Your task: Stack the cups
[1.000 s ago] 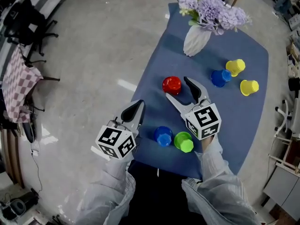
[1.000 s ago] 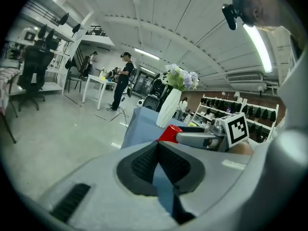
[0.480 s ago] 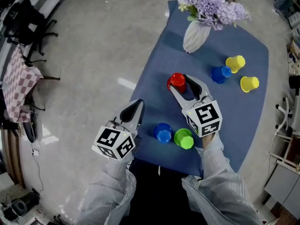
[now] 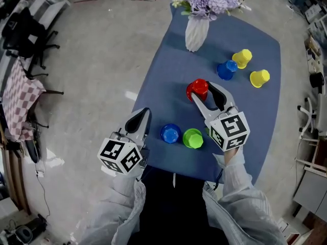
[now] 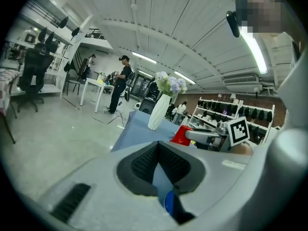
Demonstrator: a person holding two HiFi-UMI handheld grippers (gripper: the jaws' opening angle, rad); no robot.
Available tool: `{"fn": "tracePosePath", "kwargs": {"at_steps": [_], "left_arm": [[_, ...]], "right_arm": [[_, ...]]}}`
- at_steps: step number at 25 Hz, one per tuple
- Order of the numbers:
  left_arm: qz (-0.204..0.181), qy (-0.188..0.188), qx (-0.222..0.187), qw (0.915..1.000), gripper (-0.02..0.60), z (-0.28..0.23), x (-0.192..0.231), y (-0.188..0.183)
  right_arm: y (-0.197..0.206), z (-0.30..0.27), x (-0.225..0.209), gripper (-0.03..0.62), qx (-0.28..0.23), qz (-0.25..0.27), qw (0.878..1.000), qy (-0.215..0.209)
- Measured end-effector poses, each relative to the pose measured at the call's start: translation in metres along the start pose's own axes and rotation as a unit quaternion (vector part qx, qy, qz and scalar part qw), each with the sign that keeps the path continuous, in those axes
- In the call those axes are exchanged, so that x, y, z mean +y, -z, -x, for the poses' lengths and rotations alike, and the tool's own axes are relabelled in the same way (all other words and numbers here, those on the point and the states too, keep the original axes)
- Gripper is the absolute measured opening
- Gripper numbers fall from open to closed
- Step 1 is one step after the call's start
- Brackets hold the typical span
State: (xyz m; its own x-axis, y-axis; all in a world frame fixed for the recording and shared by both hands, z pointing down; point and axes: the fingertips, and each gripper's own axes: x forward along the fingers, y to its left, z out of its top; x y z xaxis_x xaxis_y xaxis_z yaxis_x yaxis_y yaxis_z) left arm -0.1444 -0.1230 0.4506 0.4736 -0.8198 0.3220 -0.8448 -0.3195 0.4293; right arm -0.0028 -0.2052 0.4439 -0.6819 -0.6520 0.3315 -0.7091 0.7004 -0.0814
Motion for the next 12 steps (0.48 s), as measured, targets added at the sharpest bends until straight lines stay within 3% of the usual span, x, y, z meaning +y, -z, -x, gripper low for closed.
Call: {"fn": "tracePosePath", "kwargs": {"at_steps": [12], "left_arm": [[-0.018,0.045,0.014,0.9987,-0.002,0.022,-0.06,0.013]], "right_arm": [[0.018,0.096,0.006,0.235,0.007,0.006,0.999,0.049]]}}
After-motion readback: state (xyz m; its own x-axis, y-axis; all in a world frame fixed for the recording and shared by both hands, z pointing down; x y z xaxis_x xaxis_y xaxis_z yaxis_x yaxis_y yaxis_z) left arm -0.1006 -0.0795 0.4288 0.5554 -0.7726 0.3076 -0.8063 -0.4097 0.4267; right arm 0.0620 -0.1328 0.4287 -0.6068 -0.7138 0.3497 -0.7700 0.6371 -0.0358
